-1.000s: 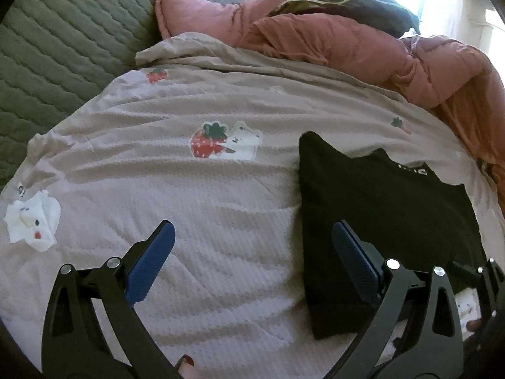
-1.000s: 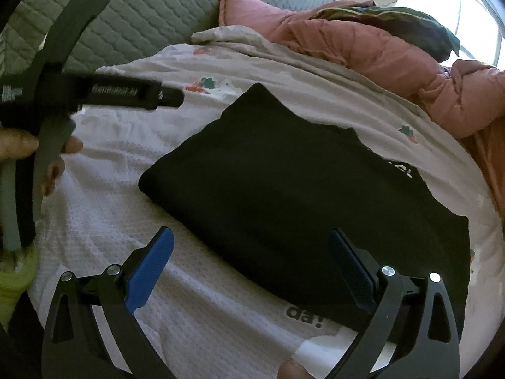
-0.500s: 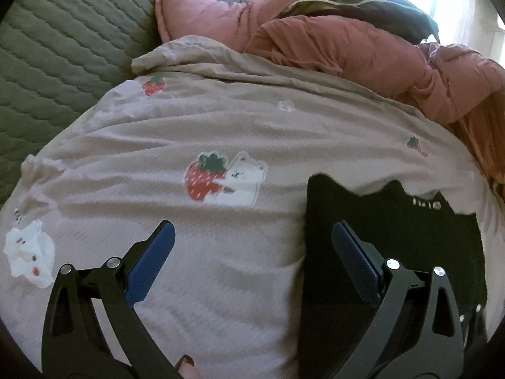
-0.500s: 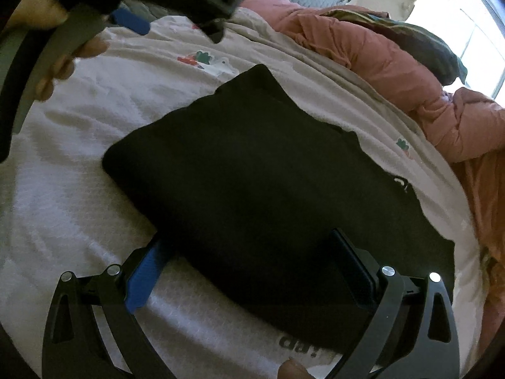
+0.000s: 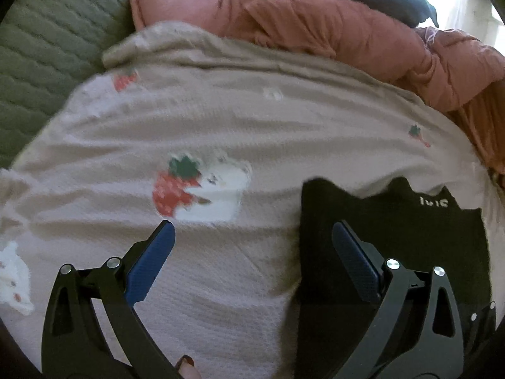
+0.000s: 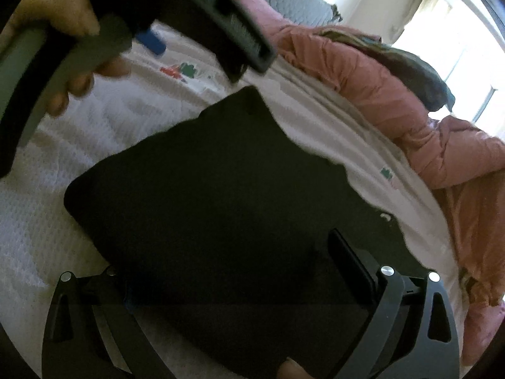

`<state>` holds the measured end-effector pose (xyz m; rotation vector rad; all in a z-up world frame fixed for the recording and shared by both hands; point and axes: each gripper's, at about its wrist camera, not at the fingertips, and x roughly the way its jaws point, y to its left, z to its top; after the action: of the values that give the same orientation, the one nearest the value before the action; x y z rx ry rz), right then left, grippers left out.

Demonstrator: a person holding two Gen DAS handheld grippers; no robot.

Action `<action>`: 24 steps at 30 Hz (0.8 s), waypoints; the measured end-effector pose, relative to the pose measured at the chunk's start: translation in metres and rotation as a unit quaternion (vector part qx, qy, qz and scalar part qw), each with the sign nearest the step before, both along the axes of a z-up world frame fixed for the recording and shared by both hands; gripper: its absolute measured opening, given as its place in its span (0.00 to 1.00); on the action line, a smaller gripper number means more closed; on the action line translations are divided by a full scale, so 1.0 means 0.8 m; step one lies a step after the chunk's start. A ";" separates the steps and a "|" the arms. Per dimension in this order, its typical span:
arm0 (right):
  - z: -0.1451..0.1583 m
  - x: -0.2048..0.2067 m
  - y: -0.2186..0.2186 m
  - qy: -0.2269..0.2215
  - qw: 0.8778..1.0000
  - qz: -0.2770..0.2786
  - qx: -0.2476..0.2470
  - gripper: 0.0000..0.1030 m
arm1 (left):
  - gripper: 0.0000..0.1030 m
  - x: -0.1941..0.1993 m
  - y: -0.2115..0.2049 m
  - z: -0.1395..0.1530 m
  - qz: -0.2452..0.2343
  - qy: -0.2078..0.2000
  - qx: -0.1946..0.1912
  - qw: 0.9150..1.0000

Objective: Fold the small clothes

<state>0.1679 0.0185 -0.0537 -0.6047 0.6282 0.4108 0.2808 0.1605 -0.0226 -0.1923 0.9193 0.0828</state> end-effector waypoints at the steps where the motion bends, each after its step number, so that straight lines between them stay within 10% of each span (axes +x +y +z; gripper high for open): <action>1: 0.003 0.000 -0.003 -0.005 1.000 -0.003 0.006 0.93 | 0.91 0.000 0.003 -0.003 -0.005 0.003 -0.031 1.000; 8: 0.027 -0.001 -0.025 0.022 0.996 0.013 0.090 0.32 | 0.91 -0.002 0.012 -0.029 -0.044 0.022 -0.194 0.980; 24: 0.057 -0.013 -0.081 0.019 0.985 -0.016 0.170 0.17 | 0.90 -0.021 -0.042 -0.030 -0.093 0.006 -0.273 0.957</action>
<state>0.1573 -0.0462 -0.0084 -0.2605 0.5871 0.4878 0.2642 0.1265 -0.0463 -0.6173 0.9526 -0.3506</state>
